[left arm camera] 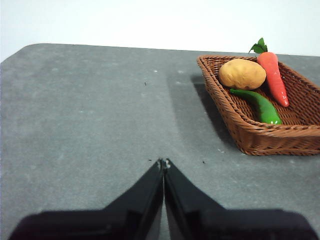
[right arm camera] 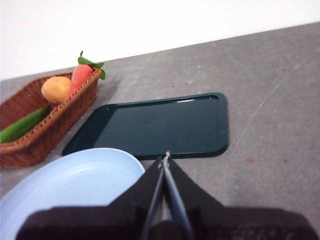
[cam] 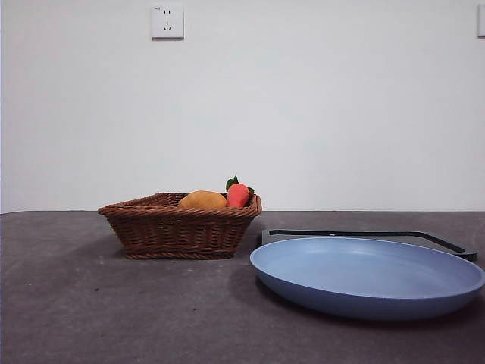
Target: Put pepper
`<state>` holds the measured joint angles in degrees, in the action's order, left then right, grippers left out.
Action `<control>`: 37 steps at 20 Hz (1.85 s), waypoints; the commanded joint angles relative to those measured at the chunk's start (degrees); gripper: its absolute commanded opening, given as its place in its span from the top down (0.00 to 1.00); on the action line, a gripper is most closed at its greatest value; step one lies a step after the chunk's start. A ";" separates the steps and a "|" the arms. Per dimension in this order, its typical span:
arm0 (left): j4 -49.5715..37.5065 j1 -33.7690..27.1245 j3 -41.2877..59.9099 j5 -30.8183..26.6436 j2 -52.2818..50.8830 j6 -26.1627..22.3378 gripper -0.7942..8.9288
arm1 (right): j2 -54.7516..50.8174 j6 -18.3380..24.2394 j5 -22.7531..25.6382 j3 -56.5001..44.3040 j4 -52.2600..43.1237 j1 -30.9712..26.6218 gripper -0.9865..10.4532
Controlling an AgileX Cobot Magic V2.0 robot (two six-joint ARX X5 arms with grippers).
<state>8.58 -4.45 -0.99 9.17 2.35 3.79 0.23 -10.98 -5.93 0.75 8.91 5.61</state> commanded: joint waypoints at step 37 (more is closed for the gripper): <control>28.02 1.09 -39.67 30.69 33.57 -6.12 0.91 | 41.44 13.46 -18.16 52.87 43.95 0.26 0.91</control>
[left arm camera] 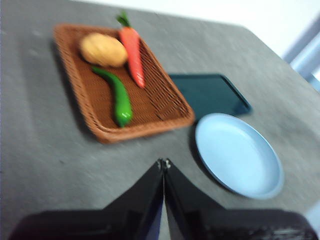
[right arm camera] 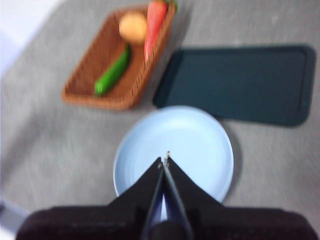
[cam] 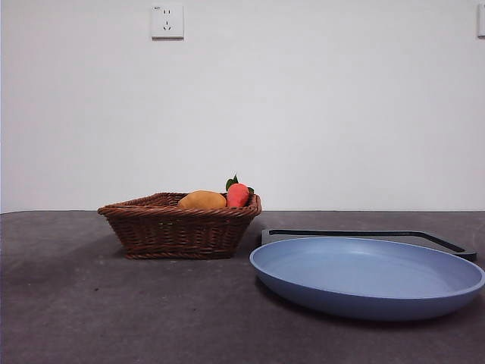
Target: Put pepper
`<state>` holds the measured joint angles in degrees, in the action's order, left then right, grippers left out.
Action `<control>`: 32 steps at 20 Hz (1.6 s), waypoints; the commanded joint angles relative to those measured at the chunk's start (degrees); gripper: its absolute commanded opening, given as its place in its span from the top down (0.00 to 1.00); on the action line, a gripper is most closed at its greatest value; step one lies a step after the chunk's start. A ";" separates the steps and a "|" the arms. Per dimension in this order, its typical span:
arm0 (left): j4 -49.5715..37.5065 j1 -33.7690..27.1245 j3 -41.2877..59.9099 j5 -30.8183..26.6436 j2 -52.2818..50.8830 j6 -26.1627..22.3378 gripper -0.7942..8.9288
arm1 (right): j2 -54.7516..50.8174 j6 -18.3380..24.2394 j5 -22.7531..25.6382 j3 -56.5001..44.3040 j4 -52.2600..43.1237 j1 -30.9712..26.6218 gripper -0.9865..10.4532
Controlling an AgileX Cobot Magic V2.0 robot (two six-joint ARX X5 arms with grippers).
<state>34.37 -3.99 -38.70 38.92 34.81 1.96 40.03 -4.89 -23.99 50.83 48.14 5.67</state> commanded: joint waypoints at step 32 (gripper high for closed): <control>7.48 2.80 -5.29 2.01 3.19 -6.14 0.52 | 45.72 8.00 0.57 5.14 -3.58 0.15 0.63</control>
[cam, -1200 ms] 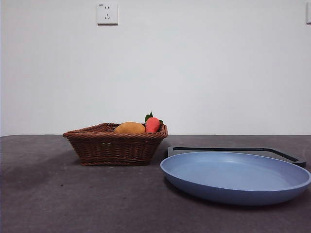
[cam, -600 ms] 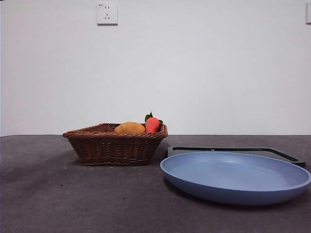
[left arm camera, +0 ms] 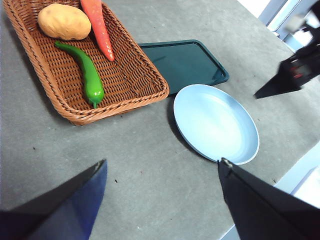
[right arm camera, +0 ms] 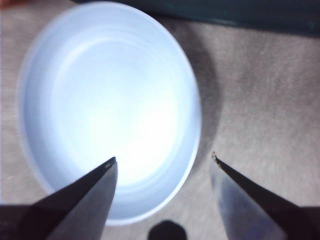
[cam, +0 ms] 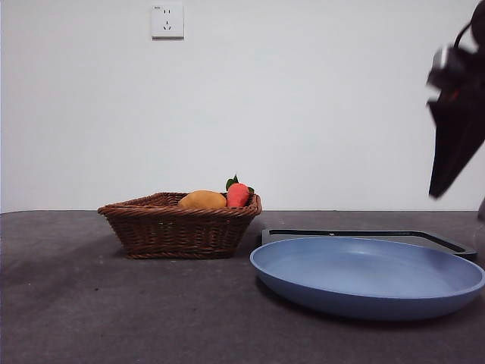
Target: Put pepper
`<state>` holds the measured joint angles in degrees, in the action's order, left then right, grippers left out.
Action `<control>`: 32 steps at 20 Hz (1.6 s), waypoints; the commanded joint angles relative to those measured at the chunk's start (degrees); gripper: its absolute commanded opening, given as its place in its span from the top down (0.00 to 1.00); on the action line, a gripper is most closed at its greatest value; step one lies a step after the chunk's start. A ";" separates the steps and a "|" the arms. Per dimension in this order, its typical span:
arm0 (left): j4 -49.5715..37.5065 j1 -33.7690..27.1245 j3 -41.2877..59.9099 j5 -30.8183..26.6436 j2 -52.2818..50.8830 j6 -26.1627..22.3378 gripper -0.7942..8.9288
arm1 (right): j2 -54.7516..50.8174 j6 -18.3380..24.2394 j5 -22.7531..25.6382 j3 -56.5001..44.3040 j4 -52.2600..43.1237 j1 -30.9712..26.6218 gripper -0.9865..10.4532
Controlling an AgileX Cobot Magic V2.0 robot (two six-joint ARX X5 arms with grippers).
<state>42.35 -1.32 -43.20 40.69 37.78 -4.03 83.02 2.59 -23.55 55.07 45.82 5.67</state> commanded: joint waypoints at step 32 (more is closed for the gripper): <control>-2.05 2.56 -3.78 -4.79 4.37 1.22 0.52 | 6.95 1.16 -2.01 0.92 -3.37 0.00 0.91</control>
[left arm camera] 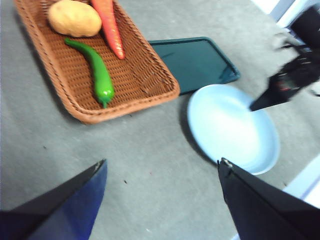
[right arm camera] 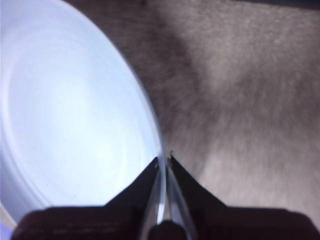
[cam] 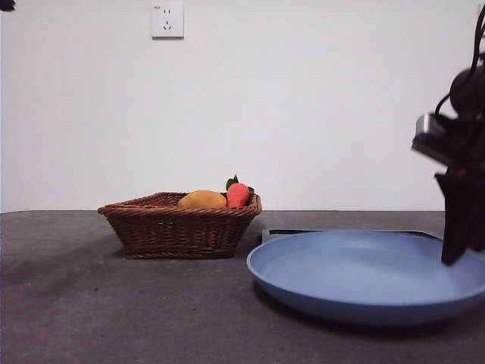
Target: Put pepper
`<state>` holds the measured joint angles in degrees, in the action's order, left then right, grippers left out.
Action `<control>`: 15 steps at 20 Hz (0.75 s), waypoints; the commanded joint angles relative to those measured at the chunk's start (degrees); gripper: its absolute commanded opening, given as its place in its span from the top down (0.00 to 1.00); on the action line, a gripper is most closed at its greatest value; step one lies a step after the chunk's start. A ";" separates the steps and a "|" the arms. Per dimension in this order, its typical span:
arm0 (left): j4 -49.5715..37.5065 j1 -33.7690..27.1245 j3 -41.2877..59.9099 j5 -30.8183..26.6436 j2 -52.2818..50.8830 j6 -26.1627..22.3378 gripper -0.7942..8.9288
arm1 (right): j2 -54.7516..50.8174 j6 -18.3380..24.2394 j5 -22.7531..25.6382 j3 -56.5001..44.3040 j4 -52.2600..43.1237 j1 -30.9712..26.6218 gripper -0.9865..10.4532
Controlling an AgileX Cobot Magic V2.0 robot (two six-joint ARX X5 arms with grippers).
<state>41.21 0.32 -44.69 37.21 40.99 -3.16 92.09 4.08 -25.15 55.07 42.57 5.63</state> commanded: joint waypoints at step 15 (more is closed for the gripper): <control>-6.82 21.46 -33.07 -28.04 49.22 0.11 0.52 | -35.47 -9.73 0.22 2.47 2.40 -3.67 0.91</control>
<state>34.72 21.47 -76.99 9.41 89.30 -2.98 56.07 -4.36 -24.82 56.25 45.65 1.76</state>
